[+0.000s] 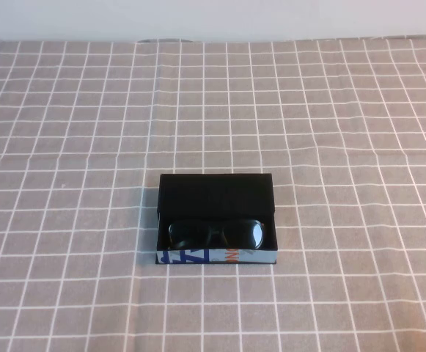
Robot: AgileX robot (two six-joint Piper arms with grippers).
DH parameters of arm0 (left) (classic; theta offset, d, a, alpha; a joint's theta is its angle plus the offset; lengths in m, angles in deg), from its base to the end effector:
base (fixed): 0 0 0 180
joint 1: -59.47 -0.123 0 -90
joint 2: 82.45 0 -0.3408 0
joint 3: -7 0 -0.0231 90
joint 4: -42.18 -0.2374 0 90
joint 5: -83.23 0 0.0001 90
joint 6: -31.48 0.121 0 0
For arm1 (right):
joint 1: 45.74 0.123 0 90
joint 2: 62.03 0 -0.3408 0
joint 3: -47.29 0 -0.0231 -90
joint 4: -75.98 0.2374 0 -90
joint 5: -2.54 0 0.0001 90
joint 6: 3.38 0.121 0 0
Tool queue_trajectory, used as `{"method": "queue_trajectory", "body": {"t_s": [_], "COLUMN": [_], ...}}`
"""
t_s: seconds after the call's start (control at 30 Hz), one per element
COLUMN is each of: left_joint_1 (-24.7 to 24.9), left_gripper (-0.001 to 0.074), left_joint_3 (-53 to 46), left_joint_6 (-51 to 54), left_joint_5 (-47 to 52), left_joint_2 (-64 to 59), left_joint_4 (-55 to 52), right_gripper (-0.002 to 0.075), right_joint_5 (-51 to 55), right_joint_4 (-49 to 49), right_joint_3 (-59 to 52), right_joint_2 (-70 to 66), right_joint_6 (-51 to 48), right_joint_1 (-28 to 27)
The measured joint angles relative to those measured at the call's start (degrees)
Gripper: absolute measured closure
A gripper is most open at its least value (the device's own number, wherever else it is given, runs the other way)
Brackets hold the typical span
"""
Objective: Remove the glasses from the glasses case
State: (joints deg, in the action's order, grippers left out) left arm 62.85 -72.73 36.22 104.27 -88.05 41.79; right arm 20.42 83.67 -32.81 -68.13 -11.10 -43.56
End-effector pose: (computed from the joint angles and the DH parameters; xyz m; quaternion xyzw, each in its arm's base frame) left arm 0.0116 -0.0004 0.1644 0.0585 0.7984 0.0100 0.5992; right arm 0.0136 0.0055 0.1688 -0.0304 0.7870 0.0258 0.6157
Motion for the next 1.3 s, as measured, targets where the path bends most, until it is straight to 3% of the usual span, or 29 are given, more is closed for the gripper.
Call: {"method": "queue_trajectory", "body": {"t_s": [1.13, 1.23, 1.3], "left_joint_1": [0.0, 0.0, 0.0], "left_gripper": [0.0739, 0.0739, 0.074], "left_joint_3": [0.0, 0.0, 0.0], "left_joint_6": [0.0, 0.0, 0.0], "left_joint_5": [0.0, 0.0, 0.0], "left_joint_2": [0.0, 0.0, 0.0], "left_joint_4": [0.0, 0.0, 0.0], "right_gripper": [0.0743, 0.0743, 0.0743], "right_joint_5": [0.0, -0.3, -2.3], "right_joint_4": [1.5, 5.4, 14.1], "right_joint_3": [0.0, 0.0, 0.0], "right_joint_2": [0.0, 0.0, 0.0], "right_joint_6": [0.0, 0.0, -0.1], "right_joint_1": [0.0, 0.0, 0.0]}}
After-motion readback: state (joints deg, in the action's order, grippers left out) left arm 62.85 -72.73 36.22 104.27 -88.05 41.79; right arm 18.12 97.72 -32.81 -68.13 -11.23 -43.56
